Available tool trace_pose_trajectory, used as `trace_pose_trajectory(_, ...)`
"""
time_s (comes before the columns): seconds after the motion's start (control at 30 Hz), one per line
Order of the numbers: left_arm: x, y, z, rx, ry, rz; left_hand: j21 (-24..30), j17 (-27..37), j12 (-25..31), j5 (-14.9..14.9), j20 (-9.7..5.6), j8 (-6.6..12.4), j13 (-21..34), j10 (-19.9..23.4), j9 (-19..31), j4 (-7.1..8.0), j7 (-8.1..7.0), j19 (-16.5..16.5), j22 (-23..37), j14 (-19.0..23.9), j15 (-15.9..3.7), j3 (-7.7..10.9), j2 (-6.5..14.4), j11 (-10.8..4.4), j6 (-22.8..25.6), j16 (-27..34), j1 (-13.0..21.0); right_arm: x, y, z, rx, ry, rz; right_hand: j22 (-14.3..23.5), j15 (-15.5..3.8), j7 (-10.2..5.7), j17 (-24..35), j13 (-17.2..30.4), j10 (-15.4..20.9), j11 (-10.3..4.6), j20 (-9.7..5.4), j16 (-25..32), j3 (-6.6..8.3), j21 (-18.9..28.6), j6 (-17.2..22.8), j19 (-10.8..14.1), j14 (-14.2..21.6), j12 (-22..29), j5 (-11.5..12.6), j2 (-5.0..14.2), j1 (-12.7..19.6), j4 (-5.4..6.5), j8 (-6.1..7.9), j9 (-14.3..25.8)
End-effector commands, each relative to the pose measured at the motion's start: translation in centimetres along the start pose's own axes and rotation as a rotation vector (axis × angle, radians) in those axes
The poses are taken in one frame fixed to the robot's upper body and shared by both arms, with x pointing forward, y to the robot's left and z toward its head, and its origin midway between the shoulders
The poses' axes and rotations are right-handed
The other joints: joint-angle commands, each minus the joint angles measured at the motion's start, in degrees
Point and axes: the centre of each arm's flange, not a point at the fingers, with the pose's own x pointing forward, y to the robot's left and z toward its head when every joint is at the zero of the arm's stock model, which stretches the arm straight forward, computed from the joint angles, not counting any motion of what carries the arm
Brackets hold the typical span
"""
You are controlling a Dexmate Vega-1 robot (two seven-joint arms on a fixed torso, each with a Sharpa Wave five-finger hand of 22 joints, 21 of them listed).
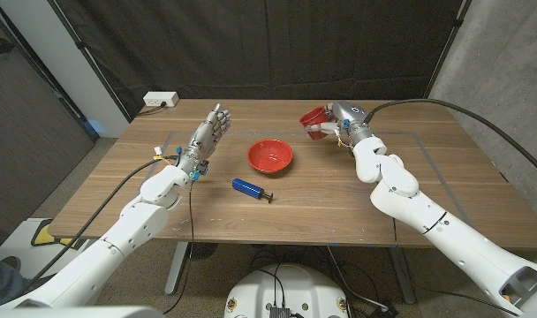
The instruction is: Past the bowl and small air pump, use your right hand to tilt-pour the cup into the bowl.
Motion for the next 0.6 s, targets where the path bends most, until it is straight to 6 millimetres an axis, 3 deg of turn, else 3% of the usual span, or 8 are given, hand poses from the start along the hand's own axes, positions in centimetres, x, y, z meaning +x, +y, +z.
trace_pose_trajectory(0.03,0.9,-0.5,-0.4,-0.007,0.014,-0.019,0.0,0.26,-0.26,-0.15,-0.21,-0.28,0.23,-0.03,0.13,0.19,-0.02,-0.48,0.31,0.0,-0.14,-0.46,0.18,0.09,0.16,0.05,0.36,-1.3,2.2,-4.1,0.118,0.148,0.009,0.15,-5.82,-11.02,-0.03,0.08,7.68,-7.03,-5.69,-0.12,2.69,-0.14,11.01,-0.15,-0.17,0.05,0.4,14.01,13.5,2.93,0.0,0.21)
trace_pose_trajectory(0.6,1.8,-0.7,-0.4,0.004,0.027,-0.033,0.03,0.26,-0.26,-0.25,-0.17,-0.31,0.23,-0.03,0.13,0.18,-0.1,-0.49,0.31,-0.03,-0.04,-0.56,0.28,-0.05,0.13,0.04,0.43,-3.8,6.4,-8.1,0.287,0.164,-0.243,0.22,-5.68,-11.34,0.01,0.08,7.75,-7.24,-5.68,-0.11,2.2,-0.3,11.41,-0.38,-0.36,-0.25,0.38,14.1,12.15,3.76,-0.16,0.24)
